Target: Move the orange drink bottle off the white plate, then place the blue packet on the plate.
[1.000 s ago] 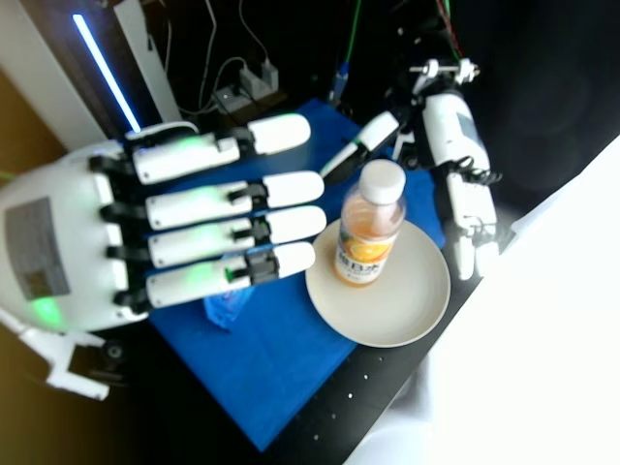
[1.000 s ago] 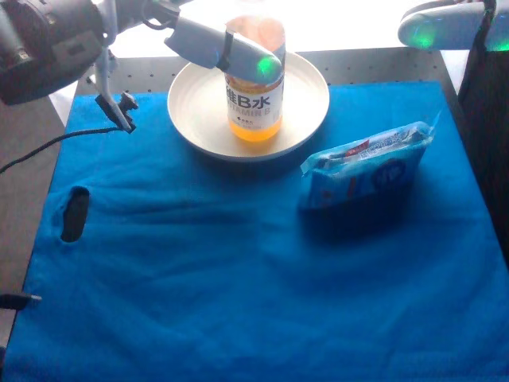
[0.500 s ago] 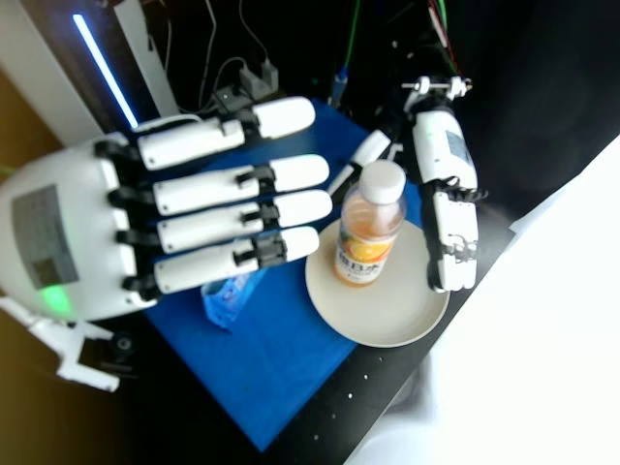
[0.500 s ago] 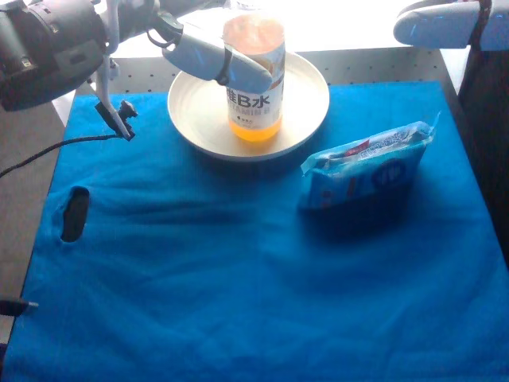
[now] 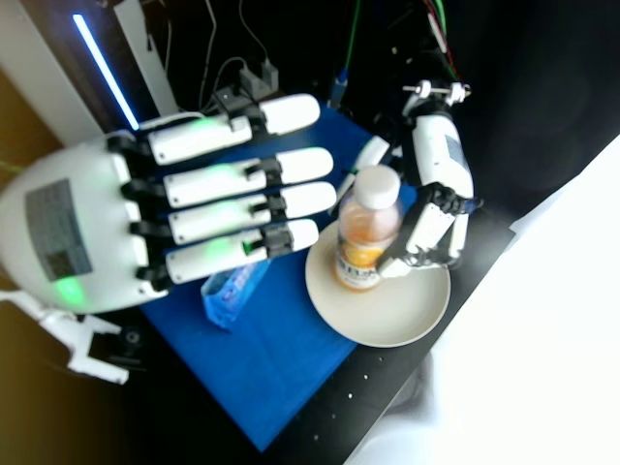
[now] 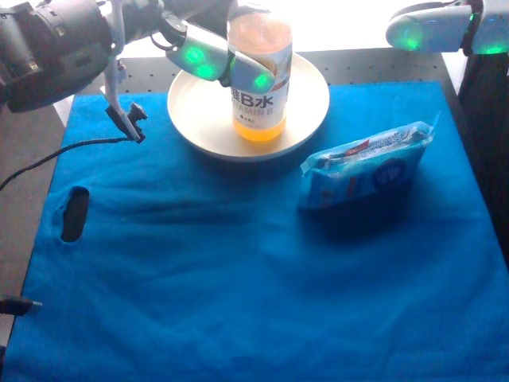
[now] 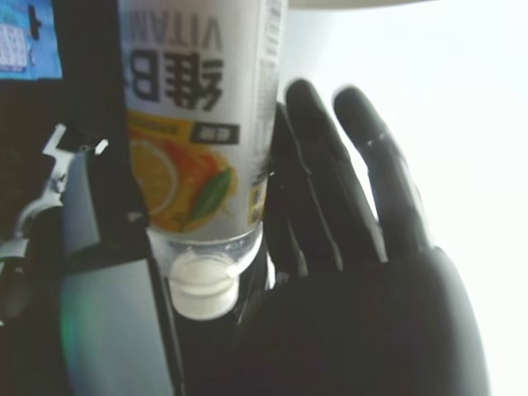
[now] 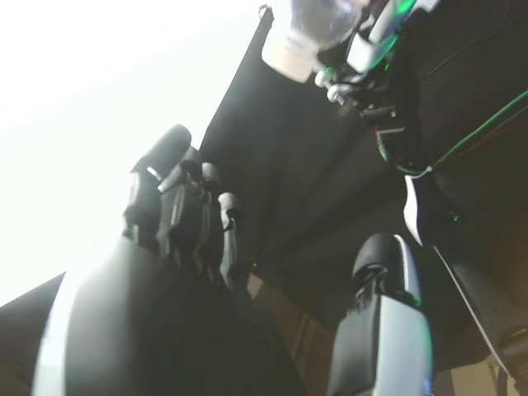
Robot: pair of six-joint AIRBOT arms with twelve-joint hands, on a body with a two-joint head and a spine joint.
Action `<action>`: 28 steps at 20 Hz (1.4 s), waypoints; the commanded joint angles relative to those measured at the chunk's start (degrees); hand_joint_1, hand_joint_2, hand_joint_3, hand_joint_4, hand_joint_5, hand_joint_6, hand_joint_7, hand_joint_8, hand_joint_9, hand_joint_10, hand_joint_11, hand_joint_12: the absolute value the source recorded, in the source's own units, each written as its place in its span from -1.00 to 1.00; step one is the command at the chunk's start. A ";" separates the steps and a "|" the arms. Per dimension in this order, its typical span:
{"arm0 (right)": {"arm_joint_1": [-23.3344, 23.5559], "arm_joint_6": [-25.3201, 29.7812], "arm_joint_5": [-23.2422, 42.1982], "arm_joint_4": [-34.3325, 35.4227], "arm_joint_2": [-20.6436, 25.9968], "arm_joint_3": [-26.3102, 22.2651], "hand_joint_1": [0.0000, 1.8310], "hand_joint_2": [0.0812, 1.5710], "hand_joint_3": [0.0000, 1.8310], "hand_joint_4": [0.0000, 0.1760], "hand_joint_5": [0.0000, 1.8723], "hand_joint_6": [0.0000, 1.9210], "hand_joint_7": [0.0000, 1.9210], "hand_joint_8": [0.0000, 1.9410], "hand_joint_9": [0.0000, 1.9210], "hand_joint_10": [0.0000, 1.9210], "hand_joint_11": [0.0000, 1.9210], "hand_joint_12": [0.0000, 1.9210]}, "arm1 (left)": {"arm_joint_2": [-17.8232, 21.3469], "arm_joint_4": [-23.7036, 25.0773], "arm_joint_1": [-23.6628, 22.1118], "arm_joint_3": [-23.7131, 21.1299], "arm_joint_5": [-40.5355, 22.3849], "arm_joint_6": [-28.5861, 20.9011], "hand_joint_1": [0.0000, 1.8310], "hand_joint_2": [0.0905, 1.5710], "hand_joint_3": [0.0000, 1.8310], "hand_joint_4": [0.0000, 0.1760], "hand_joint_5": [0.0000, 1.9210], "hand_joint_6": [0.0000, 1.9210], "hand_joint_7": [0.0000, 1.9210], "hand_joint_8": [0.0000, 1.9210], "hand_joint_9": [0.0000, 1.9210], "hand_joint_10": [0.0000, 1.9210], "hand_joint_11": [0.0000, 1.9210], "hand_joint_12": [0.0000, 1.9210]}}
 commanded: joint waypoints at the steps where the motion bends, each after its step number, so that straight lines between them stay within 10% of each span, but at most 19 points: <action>1: 0.81 0.50 6.38 3.10 0.00 0.08 -0.24 0.07 -1.00 -0.25 -0.81 -1.00 -0.72 -1.00 -0.73 -1.00 -1.00 -0.05 | -0.07 -3.56 -0.16 0.44 -5.46 -0.79 0.35 0.35 -0.98 -1.00 0.17 -0.31 -0.02 0.18 0.08 -0.42 -0.37 0.64; 5: 0.81 0.50 6.55 3.10 -0.01 0.02 -0.16 0.11 -1.00 -0.31 -0.80 -1.00 -0.74 -1.00 -0.75 -0.98 -1.00 -0.07 | 1.10 -6.46 -0.02 1.08 -7.95 -2.46 0.30 0.32 -1.00 -1.00 0.14 -0.23 -0.19 0.12 -0.31 0.39 -0.57 0.94; 7: 0.81 0.50 6.55 3.11 -0.07 0.01 -0.15 0.09 -1.00 -0.21 -0.81 -1.00 -0.73 -1.00 -0.77 -0.99 -1.00 -0.12 | 2.51 -6.97 -0.16 0.21 -9.16 -2.68 0.35 0.38 -1.00 -1.00 0.19 -0.40 -0.17 0.35 -0.41 0.35 -0.66 0.85; 10: 0.81 0.50 6.58 3.22 -0.13 0.00 -0.11 0.14 -1.00 -0.26 -0.79 -1.00 -0.68 -0.99 -0.74 -0.99 -1.00 -0.21 | 4.84 -8.14 -0.32 -1.68 -12.09 -2.81 0.37 0.31 -1.00 -1.00 0.26 -0.54 0.07 0.10 -0.06 -0.22 -0.43 0.46; 16: 0.80 0.50 6.67 3.83 -0.13 -0.20 -0.13 0.11 -1.00 -0.27 -0.76 -1.00 -0.66 -1.00 -0.78 -1.00 -1.00 -0.34 | 11.64 -7.06 -0.30 -9.59 -18.56 -2.97 0.36 0.36 -1.00 -1.00 0.21 -0.26 -0.11 0.17 -0.21 -0.88 -0.97 0.45; 17: 0.80 0.50 6.67 3.87 -0.13 -0.21 -0.14 0.10 -1.00 -0.14 -0.76 -1.00 -0.66 -1.00 -0.78 -1.00 -1.00 -0.32 | 12.79 -6.64 -0.27 -10.83 -19.52 -2.98 0.28 0.35 -1.00 -1.00 0.11 -0.13 -0.17 -0.51 -0.31 -0.95 -0.99 0.28; 19: 0.80 0.50 6.67 3.88 -0.12 -0.29 -0.14 0.09 -1.00 -0.16 -0.78 -1.00 -0.68 -1.00 -0.79 -1.00 -1.00 -0.32 | 14.77 -6.04 -0.03 -13.04 -20.78 -2.98 0.27 0.27 -1.00 -1.00 0.23 -0.34 0.02 -0.89 -0.10 -0.92 -0.75 0.21; 20: 0.80 0.50 6.67 3.89 -0.11 -0.32 -0.15 0.11 -1.00 -0.29 -0.80 -1.00 -0.68 -1.00 -0.78 -1.00 -1.00 -0.31 | 16.11 -6.04 0.39 -14.48 -21.97 -2.98 0.37 0.28 -0.99 -1.00 0.49 -0.87 -0.03 -0.12 -0.04 -0.91 -0.68 0.24; 21: 0.80 0.50 6.68 4.00 -0.10 -0.34 -0.17 0.10 -1.00 -0.26 -0.80 -1.00 -0.67 -1.00 -0.77 -0.99 -1.00 -0.31 | 17.05 -5.96 0.76 -15.45 -22.73 -2.98 0.29 0.21 -1.00 -1.00 0.53 -0.95 -0.09 -0.56 -0.10 -0.95 -0.77 0.26; 22: 0.80 0.50 6.69 4.05 -0.09 -0.35 -0.18 0.10 -1.00 -0.30 -0.81 -1.00 -0.68 -1.00 -0.78 -1.00 -1.00 -0.30 | 18.23 -5.63 1.13 -16.66 -23.26 -2.97 0.26 0.19 -1.00 -0.53 0.54 -0.97 0.08 -0.74 0.07 -0.86 -0.61 0.37; 23: 0.80 0.50 6.69 4.05 -0.09 -0.35 -0.18 0.10 -1.00 -0.34 -0.81 -1.00 -0.69 -1.00 -0.77 -0.99 -1.00 -0.24 | 19.15 -5.35 1.38 -17.60 -23.82 -2.97 0.27 0.19 -1.00 -0.98 0.52 -0.94 0.17 -0.83 0.01 -0.45 -0.52 0.54; 24: 0.80 0.50 6.71 4.08 -0.09 -0.37 -0.18 0.10 -1.00 -0.34 -0.81 -1.00 -0.69 -1.00 -0.77 -0.99 -1.00 -0.24 | 20.05 -5.07 1.64 -18.52 -24.40 -2.97 0.27 0.19 -1.00 -0.98 0.52 -0.94 0.17 -0.83 0.01 -0.45 -0.52 0.54; 25: 0.80 0.50 6.72 4.10 -0.09 -0.41 -0.20 0.09 -1.00 -0.17 -0.81 -1.00 -0.69 -1.00 -0.75 -0.99 -1.00 -0.16 | 20.98 -4.50 1.78 -19.37 -24.66 -2.97 0.37 0.27 -1.00 -1.00 0.45 -0.95 0.12 -0.08 -0.08 -0.03 -0.38 0.56; 26: 0.80 0.50 6.72 4.20 -0.09 -0.45 -0.19 0.08 -1.00 -0.20 -0.80 -1.00 -0.70 -1.00 -0.74 -0.99 -1.00 -0.11 | 22.00 -3.28 1.78 -20.43 -24.50 -2.98 0.37 0.28 -1.00 -1.00 0.35 -0.62 0.08 -0.05 -0.07 -0.43 -0.46 0.37; 28: 0.80 0.50 6.73 4.24 -0.11 -0.45 -0.21 0.09 -1.00 -0.39 -0.80 -1.00 -0.72 -1.00 -0.72 -1.00 -1.00 0.10 | 22.83 -2.20 1.86 -21.40 -24.83 -3.42 0.37 0.32 -0.99 -1.00 0.32 -0.65 -0.03 0.23 -0.11 -0.22 -0.42 0.48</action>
